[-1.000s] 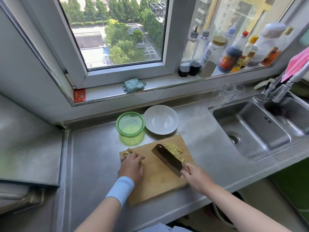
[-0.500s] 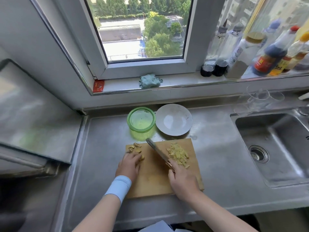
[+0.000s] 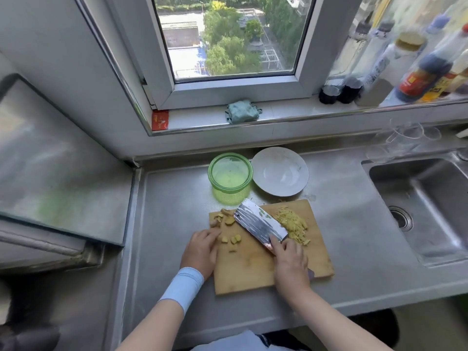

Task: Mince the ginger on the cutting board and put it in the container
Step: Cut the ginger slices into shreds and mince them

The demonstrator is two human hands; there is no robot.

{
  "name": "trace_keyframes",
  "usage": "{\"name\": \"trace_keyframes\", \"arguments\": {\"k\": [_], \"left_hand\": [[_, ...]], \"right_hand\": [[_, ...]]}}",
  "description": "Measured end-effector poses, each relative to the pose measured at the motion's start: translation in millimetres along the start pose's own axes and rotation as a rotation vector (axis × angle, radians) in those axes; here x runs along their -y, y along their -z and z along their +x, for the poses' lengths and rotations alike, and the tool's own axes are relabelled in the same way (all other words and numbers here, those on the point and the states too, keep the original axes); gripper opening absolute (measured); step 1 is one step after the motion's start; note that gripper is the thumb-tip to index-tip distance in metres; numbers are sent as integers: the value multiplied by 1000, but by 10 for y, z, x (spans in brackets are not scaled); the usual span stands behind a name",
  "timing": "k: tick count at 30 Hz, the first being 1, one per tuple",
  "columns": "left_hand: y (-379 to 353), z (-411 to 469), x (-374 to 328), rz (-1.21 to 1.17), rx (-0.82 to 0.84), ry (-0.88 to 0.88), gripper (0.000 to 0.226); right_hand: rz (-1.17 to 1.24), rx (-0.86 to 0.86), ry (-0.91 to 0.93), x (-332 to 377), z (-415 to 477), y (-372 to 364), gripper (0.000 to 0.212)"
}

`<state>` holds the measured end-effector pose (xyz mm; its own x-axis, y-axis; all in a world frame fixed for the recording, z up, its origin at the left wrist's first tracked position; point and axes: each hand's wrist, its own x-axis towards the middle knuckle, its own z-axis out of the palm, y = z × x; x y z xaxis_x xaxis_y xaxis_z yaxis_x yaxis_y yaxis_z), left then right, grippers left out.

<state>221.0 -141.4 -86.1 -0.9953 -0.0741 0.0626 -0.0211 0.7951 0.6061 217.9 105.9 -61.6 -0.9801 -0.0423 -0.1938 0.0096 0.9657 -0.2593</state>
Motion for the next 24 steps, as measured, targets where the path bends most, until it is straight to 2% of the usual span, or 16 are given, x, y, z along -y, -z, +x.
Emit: {"name": "trace_keyframes", "arguments": {"k": [4, 6, 11, 14, 20, 24], "left_hand": [[-8, 51, 76, -6, 86, -67, 45], [-43, 95, 72, -27, 114, -104, 45], [-116, 124, 125, -60, 120, -126, 27], [-105, 91, 157, -48, 119, -129, 19], [-79, 21, -40, 76, 99, -87, 27], [-123, 36, -138, 112, 104, -7, 15]], "right_hand": [[-73, -139, 48, 136, 76, -33, 57], [-40, -143, 137, 310, 160, 15, 53], [69, 200, 300, 807, 443, 75, 49], [61, 290, 287, 906, 548, 47, 38], [86, 228, 210, 869, 556, 18, 19], [90, 242, 164, 840, 529, 72, 18]]}}
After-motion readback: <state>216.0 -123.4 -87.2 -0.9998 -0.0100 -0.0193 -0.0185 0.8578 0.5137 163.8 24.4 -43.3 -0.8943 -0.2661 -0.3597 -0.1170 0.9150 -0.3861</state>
